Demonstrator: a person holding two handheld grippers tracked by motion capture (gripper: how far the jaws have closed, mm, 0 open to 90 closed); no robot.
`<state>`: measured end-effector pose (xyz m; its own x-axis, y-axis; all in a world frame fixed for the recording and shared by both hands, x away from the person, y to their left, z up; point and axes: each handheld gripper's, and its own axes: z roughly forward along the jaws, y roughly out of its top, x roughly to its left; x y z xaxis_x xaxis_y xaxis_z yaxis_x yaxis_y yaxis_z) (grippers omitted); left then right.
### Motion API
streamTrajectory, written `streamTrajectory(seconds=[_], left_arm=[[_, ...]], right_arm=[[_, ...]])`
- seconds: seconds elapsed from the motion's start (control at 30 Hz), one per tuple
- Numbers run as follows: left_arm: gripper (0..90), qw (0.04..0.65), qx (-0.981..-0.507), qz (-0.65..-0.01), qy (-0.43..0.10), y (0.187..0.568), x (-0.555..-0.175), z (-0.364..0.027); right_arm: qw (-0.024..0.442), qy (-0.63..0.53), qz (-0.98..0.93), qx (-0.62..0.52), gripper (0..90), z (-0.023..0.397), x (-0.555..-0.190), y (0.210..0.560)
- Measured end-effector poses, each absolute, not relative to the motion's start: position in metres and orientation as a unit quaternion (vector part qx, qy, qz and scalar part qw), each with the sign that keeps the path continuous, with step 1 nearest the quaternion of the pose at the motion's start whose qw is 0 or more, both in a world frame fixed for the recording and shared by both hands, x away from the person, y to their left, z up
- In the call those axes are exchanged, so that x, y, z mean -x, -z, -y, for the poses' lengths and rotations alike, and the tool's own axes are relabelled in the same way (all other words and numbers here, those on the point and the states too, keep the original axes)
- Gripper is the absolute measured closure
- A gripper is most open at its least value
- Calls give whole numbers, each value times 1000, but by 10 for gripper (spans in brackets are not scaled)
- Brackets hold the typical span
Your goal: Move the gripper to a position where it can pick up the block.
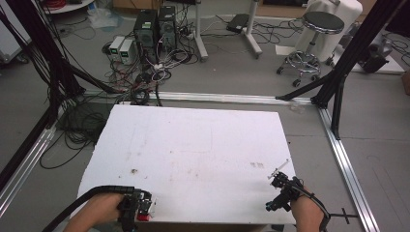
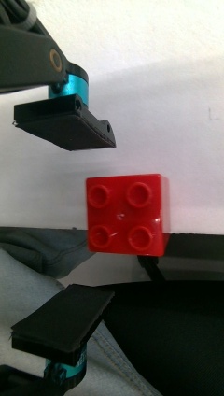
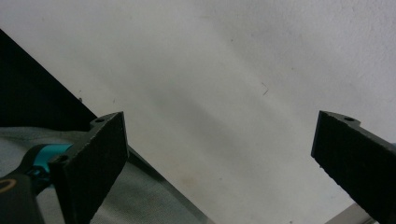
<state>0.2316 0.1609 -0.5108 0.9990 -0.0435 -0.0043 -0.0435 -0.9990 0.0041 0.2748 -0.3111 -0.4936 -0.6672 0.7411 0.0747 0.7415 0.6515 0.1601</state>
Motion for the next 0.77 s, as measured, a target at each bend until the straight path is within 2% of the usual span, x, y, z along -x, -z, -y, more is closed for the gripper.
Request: streamTrajectory(seconds=[0.77], left_arm=[[231,11,-1000,17,-5,520,-235,-150]], right_arm=[[5,89,908,410,32,313,-274,494]])
